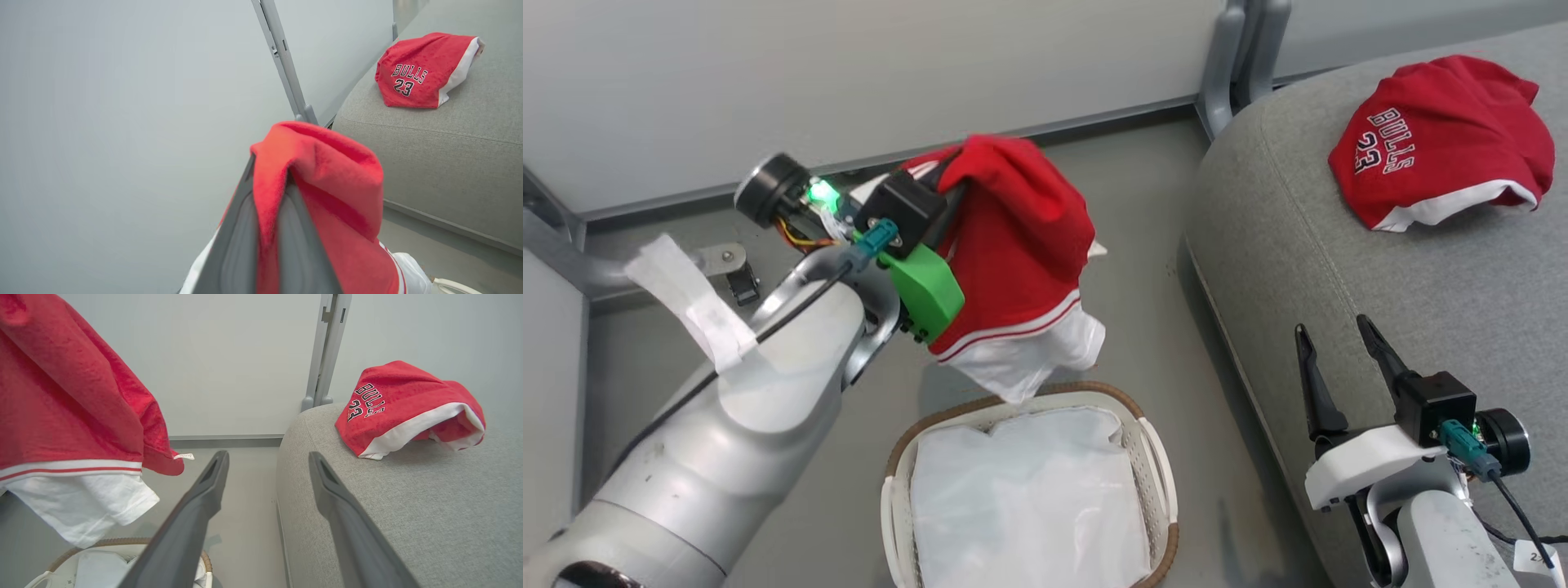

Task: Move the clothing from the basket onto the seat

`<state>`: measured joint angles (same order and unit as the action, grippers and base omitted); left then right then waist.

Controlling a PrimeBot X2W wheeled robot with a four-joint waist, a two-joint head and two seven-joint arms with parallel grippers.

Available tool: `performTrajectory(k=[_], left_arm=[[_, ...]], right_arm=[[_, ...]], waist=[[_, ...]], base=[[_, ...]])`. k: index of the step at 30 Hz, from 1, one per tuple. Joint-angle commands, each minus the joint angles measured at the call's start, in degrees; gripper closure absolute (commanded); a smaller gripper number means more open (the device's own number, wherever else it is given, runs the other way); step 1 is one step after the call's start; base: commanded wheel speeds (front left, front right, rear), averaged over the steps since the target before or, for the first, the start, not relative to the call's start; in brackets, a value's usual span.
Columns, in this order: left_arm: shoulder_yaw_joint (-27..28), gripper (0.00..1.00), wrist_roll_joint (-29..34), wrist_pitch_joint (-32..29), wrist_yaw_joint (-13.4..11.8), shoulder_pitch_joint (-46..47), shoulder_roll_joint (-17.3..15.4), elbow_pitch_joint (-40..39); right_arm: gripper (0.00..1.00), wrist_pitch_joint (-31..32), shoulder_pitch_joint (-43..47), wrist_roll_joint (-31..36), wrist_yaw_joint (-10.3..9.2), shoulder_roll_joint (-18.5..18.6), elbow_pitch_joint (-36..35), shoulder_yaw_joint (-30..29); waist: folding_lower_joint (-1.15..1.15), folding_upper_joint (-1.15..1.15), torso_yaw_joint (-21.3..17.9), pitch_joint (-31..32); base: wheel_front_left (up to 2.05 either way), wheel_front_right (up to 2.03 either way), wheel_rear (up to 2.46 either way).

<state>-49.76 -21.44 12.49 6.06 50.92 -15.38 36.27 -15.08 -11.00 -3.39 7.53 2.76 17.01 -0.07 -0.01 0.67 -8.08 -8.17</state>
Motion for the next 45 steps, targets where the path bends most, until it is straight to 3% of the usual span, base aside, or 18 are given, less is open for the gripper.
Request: performTrajectory(k=[1, 11, 24, 29, 37, 45], left_arm=[[0.4, 1.00, -0.5, -0.6, 0.3, 1.7, -0.5, -0.7], [0.8, 1.00, -1.5, -2.8, 0.7, 8.9, -0.6, -3.0], [-1.2, 1.00, -1.3, -1.6, 0.7, 9.6, 1.1, -5.4], [-2.0, 1.00, -1.3, -1.6, 0.8, 9.5, 1.3, -7.0], [-3.3, 1.00, -1.2, -1.8, 0.8, 9.4, 2.0, -9.0], [-4.9, 1.00, -1.9, -2.0, 0.9, 8.0, 3.0, -10.6]], right_arm=[[0.00, -0.1, 0.9, 0.5, -0.08, 0.2, 0.2, 0.1], [0.00, -0.1, 1.9, 0.4, -0.08, 0.2, 0.6, 1.5], [0.00, -0.1, -3.0, 1.1, -0.08, 0.2, 0.2, 6.7], [0.00, -0.1, -8.5, 2.2, -0.08, 0.2, 2.1, 11.2], [0.00, -0.1, -17.8, 0.0, -0.08, 5.0, 6.5, 18.9], [0.00, -0.1, -24.2, -7.7, -0.08, 9.7, 10.5, 31.6]], waist=[[0.01, -0.67, 0.7, 3.4], [0.01, -0.67, 0.1, 5.4], [0.01, -0.67, 0.9, 7.3], [0.01, -0.67, 1.5, 7.4], [0.01, -0.67, 2.8, 7.6], [0.01, -0.67, 3.9, 8.0]], base=[[0.00, 0.00, 0.00], [0.00, 0.00, 0.00], [0.00, 0.00, 0.00], [0.00, 0.00, 0.00], [0.00, 0.00, 0.00], [0.00, 0.00, 0.00]])
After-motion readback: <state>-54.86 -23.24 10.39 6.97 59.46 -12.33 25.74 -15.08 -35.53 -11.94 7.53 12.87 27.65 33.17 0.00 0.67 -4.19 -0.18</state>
